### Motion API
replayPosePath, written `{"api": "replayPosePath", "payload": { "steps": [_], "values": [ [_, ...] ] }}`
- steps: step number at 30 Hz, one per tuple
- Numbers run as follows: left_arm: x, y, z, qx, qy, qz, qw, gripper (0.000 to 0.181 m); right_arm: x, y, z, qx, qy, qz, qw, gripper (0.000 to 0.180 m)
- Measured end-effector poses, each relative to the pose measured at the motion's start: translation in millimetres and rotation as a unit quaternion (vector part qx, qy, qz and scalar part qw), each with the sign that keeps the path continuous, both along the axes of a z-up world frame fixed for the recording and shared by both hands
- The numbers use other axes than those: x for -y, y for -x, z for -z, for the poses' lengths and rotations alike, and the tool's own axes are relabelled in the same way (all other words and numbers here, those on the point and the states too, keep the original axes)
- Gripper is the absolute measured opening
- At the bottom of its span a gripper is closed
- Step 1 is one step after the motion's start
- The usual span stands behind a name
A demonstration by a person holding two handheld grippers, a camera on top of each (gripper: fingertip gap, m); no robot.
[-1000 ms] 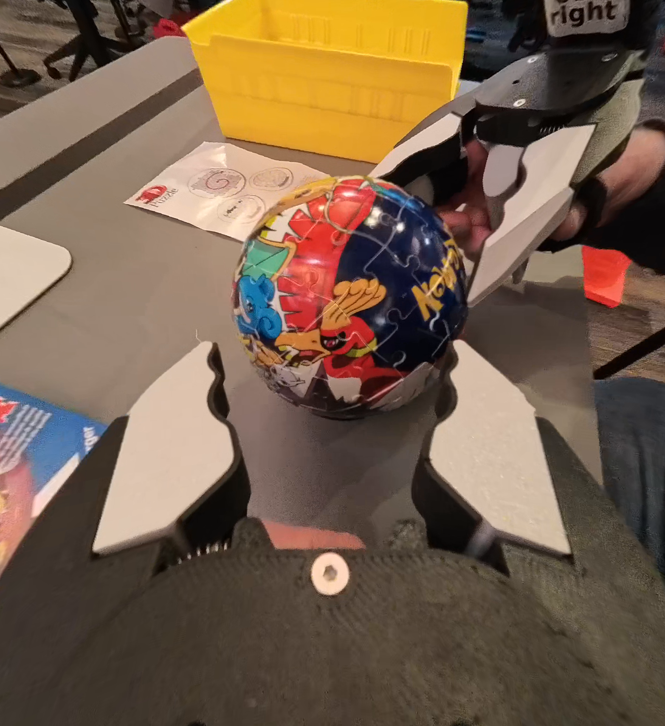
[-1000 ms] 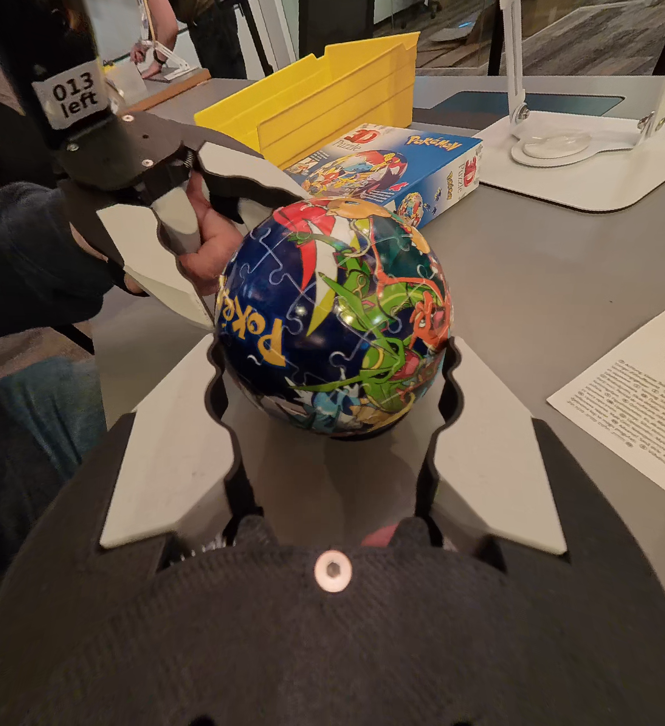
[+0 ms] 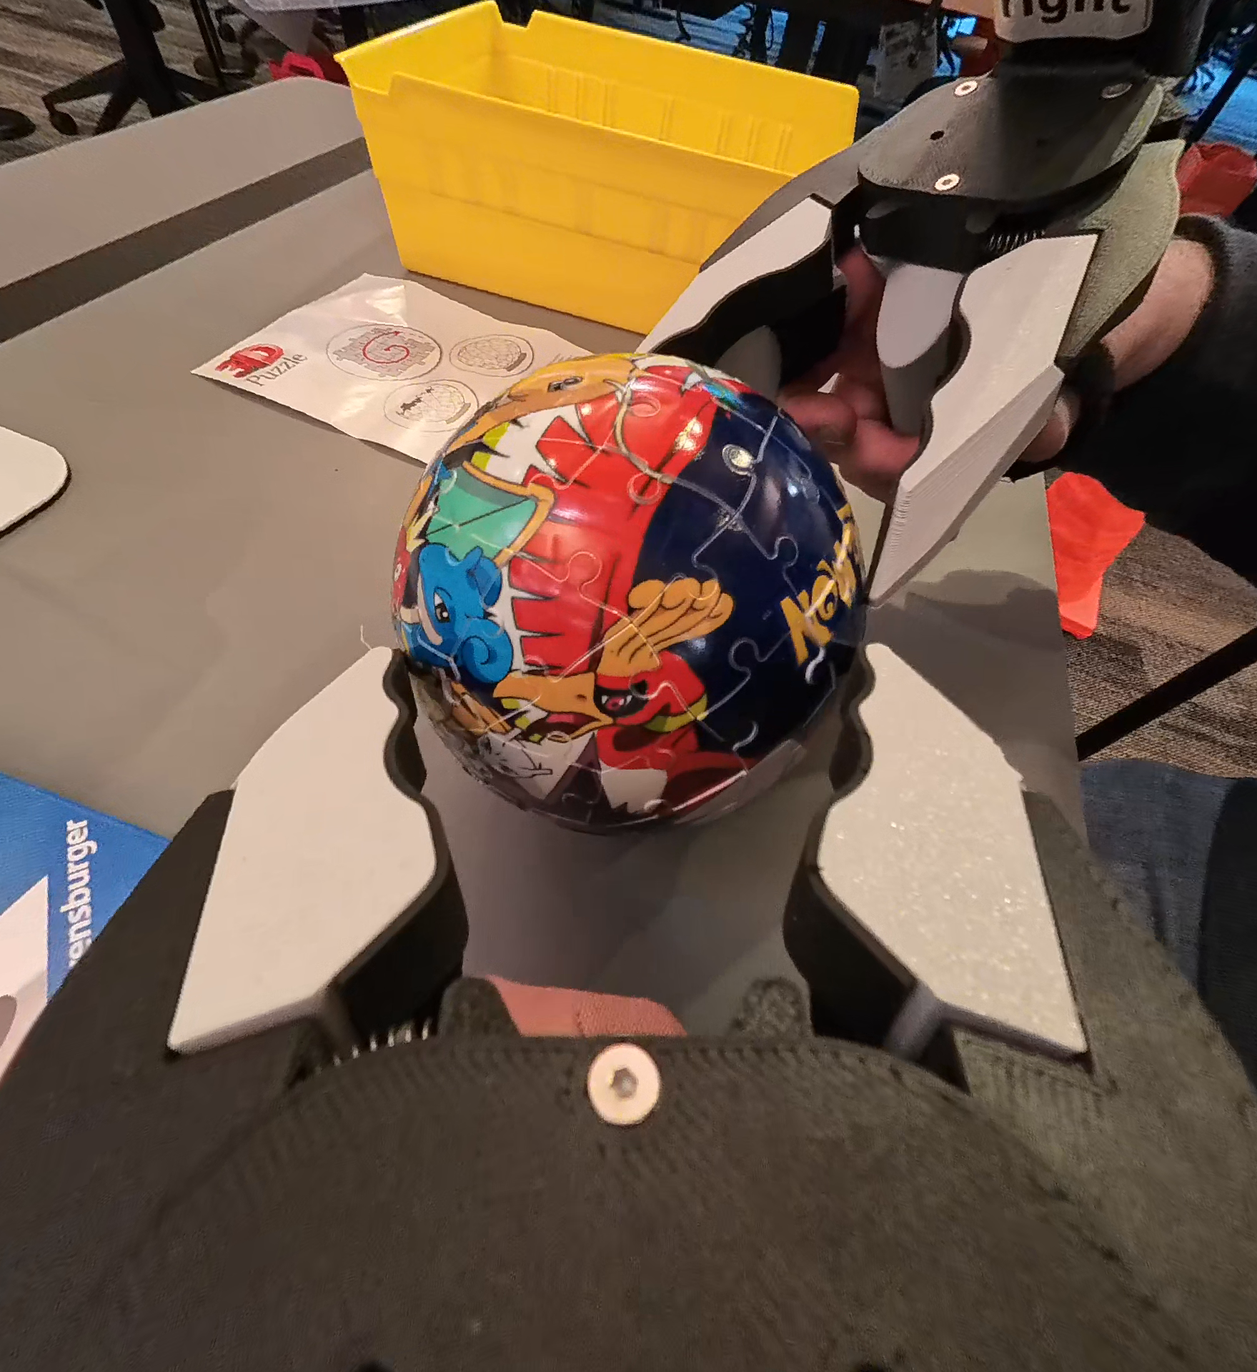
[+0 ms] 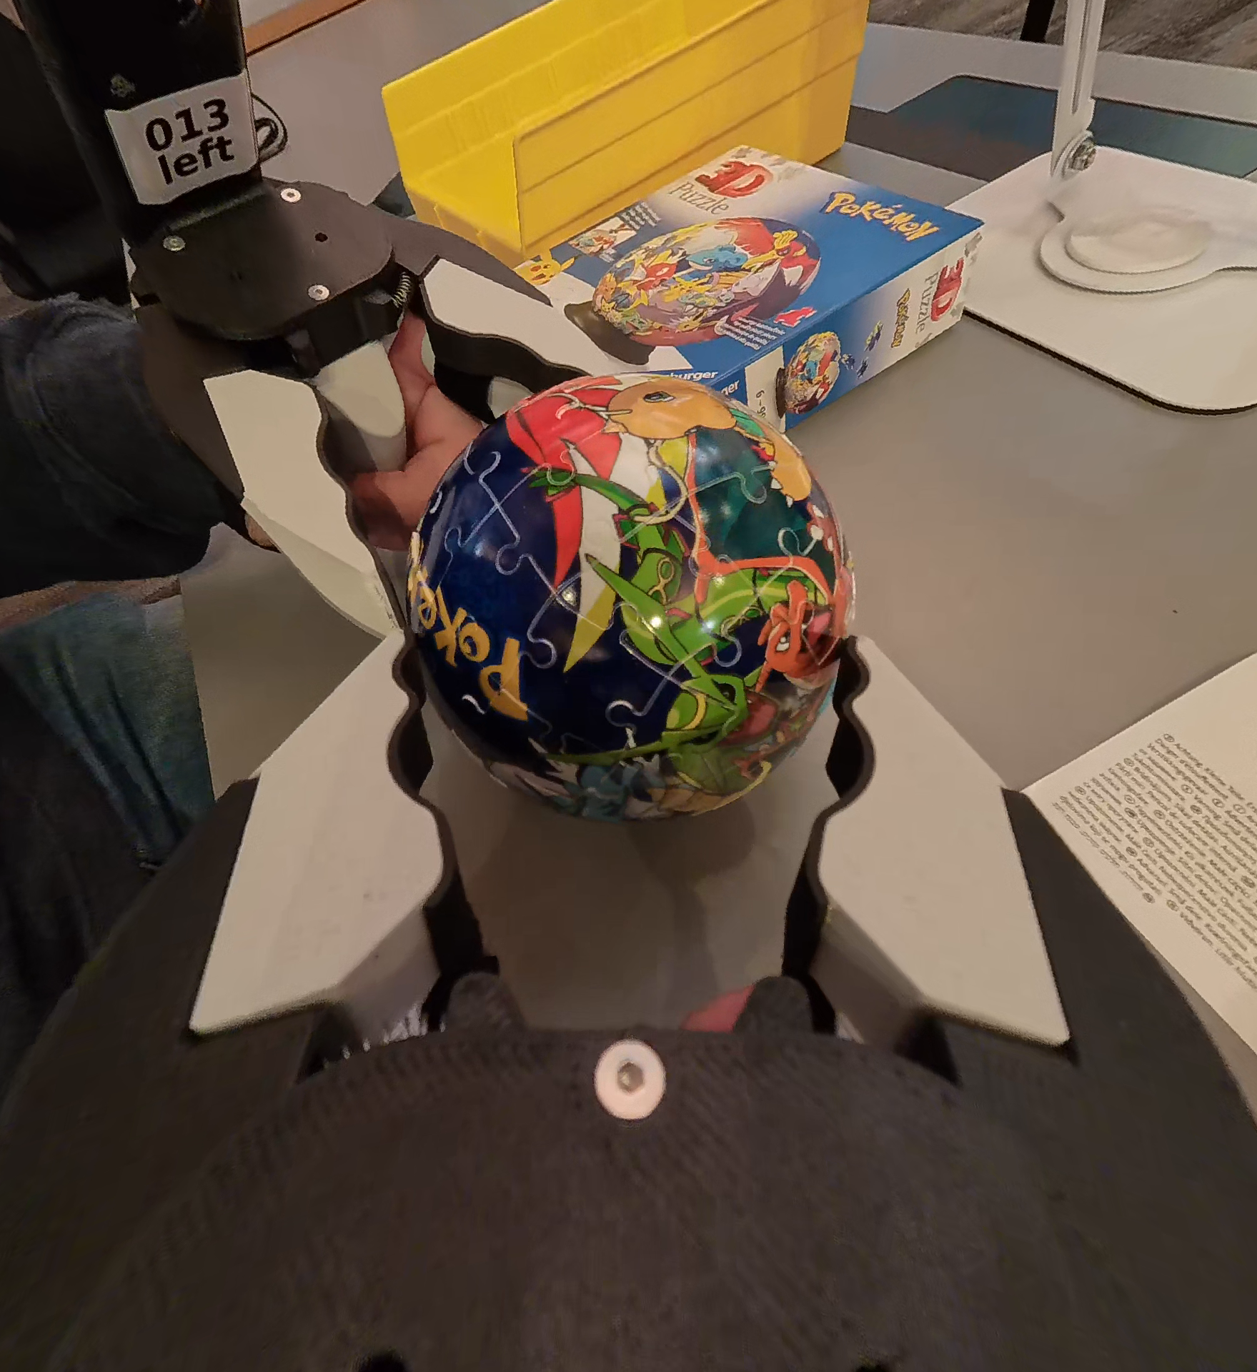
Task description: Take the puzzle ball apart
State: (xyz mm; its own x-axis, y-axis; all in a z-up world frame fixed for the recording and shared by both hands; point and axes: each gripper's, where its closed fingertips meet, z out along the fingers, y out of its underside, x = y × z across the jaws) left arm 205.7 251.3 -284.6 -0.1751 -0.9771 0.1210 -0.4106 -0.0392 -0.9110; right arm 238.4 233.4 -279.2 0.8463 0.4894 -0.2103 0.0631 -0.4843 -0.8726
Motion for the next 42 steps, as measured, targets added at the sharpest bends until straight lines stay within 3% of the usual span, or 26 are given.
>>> {"api": "replayPosePath", "payload": {
  "steps": [20,26,42],
  "values": [
    [-6,11,-12,0.022,-0.003,0.011,1.000,0.091,7,-4,-1,0.007,-0.005,-0.009,1.000,0.100],
    [-9,11,-11,0.022,-0.016,0.011,1.000,0.096,3,-8,-3,-0.007,-0.021,-0.004,1.000,0.108],
    [-3,2,-2,0.019,-0.014,0.020,1.000,0.103,1,-4,-4,0.004,-0.022,-0.008,1.000,0.103]
  ]
}}
